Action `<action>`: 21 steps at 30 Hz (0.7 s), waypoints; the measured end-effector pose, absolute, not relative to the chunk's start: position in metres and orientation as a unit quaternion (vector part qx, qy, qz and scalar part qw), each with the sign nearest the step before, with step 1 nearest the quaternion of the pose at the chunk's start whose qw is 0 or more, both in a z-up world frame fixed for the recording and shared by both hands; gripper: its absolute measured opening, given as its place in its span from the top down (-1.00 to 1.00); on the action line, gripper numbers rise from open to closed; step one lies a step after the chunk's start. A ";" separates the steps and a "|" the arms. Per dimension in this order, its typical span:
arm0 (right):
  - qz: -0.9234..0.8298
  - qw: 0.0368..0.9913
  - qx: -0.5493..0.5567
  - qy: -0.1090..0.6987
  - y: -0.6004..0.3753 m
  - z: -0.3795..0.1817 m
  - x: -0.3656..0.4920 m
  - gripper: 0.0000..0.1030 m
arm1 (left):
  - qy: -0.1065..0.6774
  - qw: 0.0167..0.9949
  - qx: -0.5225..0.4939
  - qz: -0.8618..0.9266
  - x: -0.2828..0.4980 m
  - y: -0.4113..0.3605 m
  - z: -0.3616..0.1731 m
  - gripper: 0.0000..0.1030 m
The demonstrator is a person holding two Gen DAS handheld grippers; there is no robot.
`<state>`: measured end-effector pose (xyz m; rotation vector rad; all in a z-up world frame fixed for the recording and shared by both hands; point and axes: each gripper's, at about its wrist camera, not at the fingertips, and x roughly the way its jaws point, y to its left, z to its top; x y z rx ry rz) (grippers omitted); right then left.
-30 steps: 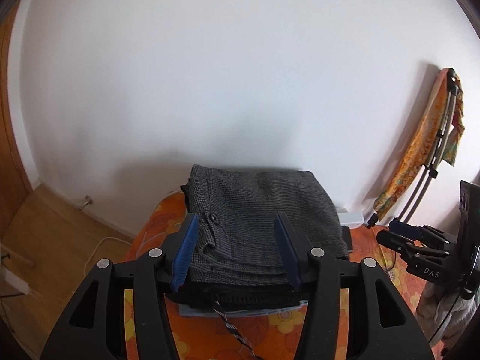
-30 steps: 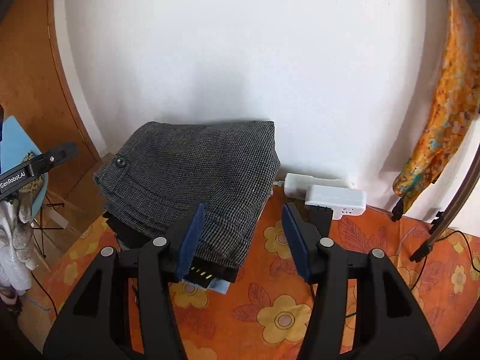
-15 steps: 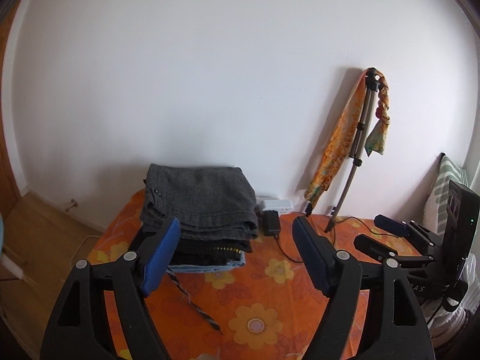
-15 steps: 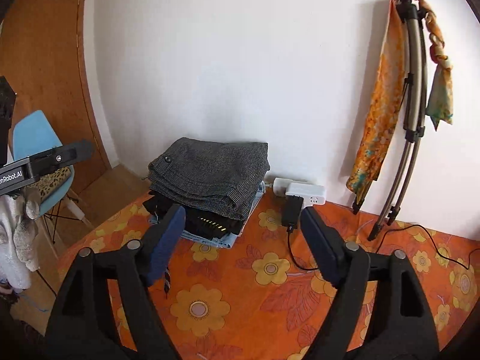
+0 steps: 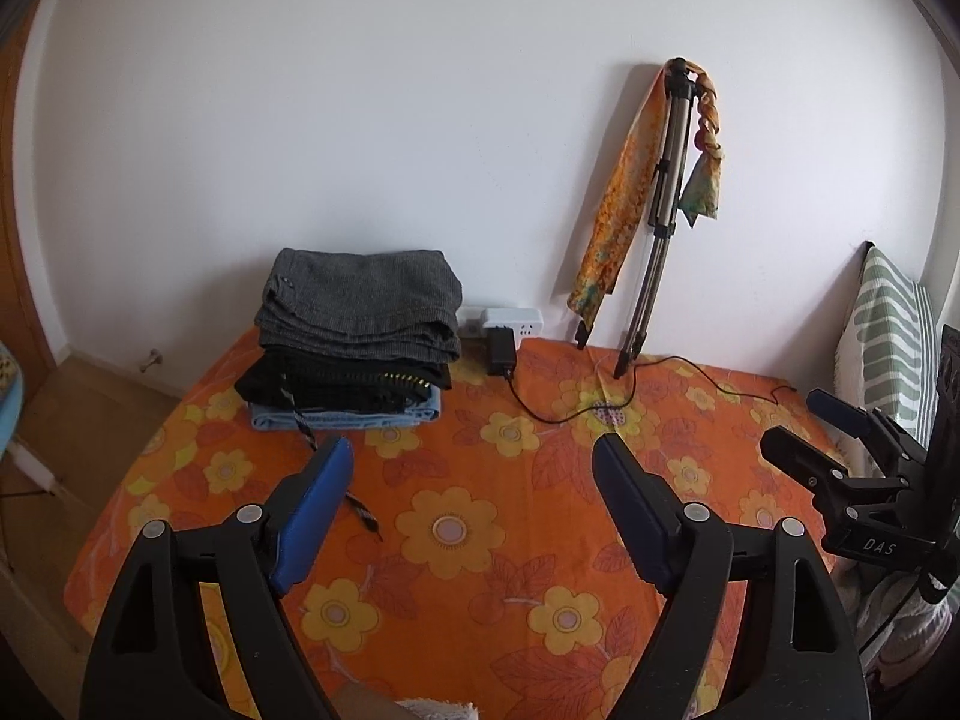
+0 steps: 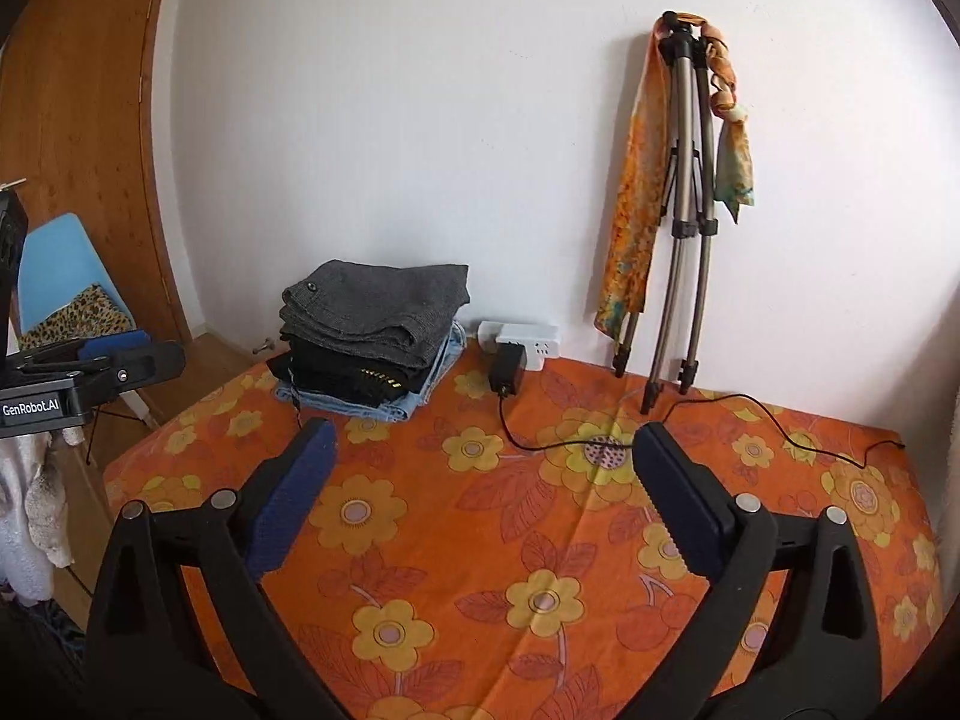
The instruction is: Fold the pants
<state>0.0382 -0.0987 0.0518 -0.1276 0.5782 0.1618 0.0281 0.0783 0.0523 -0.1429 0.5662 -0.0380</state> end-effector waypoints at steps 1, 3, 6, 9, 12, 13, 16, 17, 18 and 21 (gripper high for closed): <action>0.075 0.953 -0.062 0.287 -0.103 0.047 0.034 -0.96 | 0.282 0.957 -0.068 -0.020 0.026 0.074 0.049 -0.60; 0.066 0.952 -0.063 0.291 -0.110 0.038 0.029 -0.97 | 0.287 0.956 -0.060 -0.019 0.023 0.068 0.043 -0.60; 0.057 0.951 -0.063 0.297 -0.117 0.028 0.027 -0.97 | 0.297 0.954 -0.046 -0.019 0.021 0.057 0.033 -0.60; 0.057 0.951 -0.056 0.300 -0.120 0.020 0.026 -0.97 | 0.302 0.952 -0.040 -0.013 0.021 0.053 0.027 -0.60; 0.063 0.946 -0.057 0.312 -0.120 0.010 0.027 -0.97 | 0.303 0.952 -0.045 -0.010 0.023 0.054 0.025 -0.60; 0.064 0.945 -0.059 0.316 -0.120 0.007 0.028 -0.97 | 0.304 0.952 -0.045 -0.008 0.024 0.054 0.025 -0.60; 0.063 0.942 -0.067 0.324 -0.119 -0.003 0.030 -0.97 | 0.309 0.950 -0.041 -0.005 0.029 0.053 0.021 -0.60; 0.062 0.941 -0.067 0.326 -0.120 -0.004 0.031 -0.97 | 0.313 0.949 -0.046 -0.006 0.031 0.054 0.019 -0.60; 0.061 0.940 -0.066 0.328 -0.121 -0.006 0.032 -0.97 | 0.316 0.947 -0.048 -0.008 0.033 0.054 0.017 -0.60; 0.058 0.940 -0.061 0.329 -0.124 -0.006 0.033 -0.97 | 0.324 0.945 -0.047 -0.007 0.037 0.053 0.012 -0.60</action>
